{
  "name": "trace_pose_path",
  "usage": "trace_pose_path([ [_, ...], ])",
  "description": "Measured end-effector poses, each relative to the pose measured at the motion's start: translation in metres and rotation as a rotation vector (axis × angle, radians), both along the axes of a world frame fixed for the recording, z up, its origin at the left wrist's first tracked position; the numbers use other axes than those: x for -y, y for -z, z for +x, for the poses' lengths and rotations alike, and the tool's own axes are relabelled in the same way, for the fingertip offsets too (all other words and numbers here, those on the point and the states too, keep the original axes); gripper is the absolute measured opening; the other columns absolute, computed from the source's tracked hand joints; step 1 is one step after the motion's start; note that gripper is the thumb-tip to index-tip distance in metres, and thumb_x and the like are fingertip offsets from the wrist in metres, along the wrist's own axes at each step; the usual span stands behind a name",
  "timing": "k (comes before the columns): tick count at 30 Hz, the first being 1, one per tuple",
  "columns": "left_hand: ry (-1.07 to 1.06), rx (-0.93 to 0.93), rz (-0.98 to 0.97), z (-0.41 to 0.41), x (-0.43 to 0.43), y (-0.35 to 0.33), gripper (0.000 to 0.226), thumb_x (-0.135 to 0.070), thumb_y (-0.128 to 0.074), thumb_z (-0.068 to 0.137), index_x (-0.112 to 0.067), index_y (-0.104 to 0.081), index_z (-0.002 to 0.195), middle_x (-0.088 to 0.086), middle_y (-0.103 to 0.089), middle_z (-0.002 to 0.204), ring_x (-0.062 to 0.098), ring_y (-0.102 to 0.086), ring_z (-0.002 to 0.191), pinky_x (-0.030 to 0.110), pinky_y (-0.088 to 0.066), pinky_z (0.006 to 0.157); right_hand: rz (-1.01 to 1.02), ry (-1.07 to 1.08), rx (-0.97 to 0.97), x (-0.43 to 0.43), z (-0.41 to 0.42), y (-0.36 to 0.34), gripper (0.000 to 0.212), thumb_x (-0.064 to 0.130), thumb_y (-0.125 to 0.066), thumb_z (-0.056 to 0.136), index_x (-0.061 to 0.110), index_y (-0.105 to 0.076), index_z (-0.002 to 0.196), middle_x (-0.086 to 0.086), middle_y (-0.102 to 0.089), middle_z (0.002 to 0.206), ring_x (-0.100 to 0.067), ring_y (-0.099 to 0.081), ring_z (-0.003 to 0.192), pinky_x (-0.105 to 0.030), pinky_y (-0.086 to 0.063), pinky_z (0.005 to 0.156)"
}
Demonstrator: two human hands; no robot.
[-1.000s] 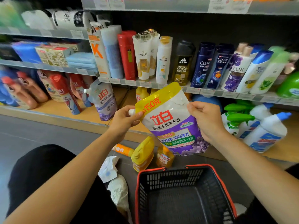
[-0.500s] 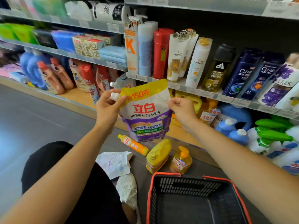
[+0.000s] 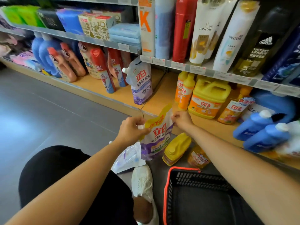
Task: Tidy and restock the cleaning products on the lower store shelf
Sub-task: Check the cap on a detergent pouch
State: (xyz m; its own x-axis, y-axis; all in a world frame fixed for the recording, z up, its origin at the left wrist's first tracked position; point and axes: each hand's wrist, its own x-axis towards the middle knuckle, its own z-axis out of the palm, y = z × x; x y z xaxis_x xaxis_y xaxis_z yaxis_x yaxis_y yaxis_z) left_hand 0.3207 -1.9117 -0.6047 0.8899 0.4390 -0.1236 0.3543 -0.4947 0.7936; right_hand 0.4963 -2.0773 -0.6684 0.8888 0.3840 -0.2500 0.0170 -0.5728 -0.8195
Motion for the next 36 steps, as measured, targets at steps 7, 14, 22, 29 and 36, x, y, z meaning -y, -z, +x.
trace_pose_path([
  [7,0.207,-0.253,0.077,0.000,0.019,0.057,0.024,-0.025,-0.087,0.078,-0.022,-0.067,0.090,0.002,-0.070,0.094,0.022,-0.066,0.088,0.041,-0.058,0.080,-0.217,-0.146,0.047,0.028,0.006,0.040,0.021,0.014,-0.063,0.094,0.002,-0.070,0.078,-0.016,-0.070,0.085,-0.031,-0.064,0.087,-0.039,-0.049,0.076],
  [14,0.362,-0.412,-0.040,0.012,0.014,0.069,0.019,-0.016,-0.082,0.083,-0.017,-0.074,0.100,0.008,-0.074,0.103,0.021,-0.070,0.095,0.039,-0.059,0.090,-0.314,-0.256,0.085,0.041,0.007,0.066,0.036,0.018,-0.064,0.093,0.022,-0.046,0.062,0.002,-0.049,0.062,-0.027,-0.054,0.070,-0.034,-0.033,0.054],
  [22,-0.086,-0.253,-0.344,0.085,-0.045,0.050,0.028,-0.025,-0.065,0.097,-0.007,-0.069,0.119,0.018,-0.071,0.119,0.025,-0.066,0.097,0.042,-0.054,0.093,-0.141,-0.215,0.222,0.046,0.018,0.020,0.069,0.027,-0.074,0.087,0.016,-0.043,0.148,-0.006,-0.050,0.146,-0.024,-0.049,0.133,-0.037,-0.041,0.109],
  [29,-0.570,0.231,-0.459,0.167,-0.102,0.030,0.066,-0.033,-0.078,0.089,-0.011,-0.045,0.141,0.013,-0.060,0.131,0.027,-0.062,0.122,0.041,-0.053,0.102,-0.145,-0.033,0.650,0.021,0.053,-0.035,0.079,0.026,-0.075,0.082,0.023,-0.036,0.150,-0.007,-0.023,0.159,-0.032,-0.028,0.138,-0.043,-0.033,0.112],
  [36,-0.471,0.369,-0.433,0.202,-0.138,0.036,0.028,-0.016,-0.073,0.093,-0.009,-0.067,0.120,-0.009,-0.072,0.093,-0.002,-0.071,0.074,0.016,-0.056,0.067,-0.534,-0.066,0.651,0.000,0.088,-0.022,0.084,0.052,-0.060,0.090,0.041,-0.010,0.156,-0.013,-0.003,0.165,-0.036,-0.011,0.145,-0.051,-0.023,0.114],
])
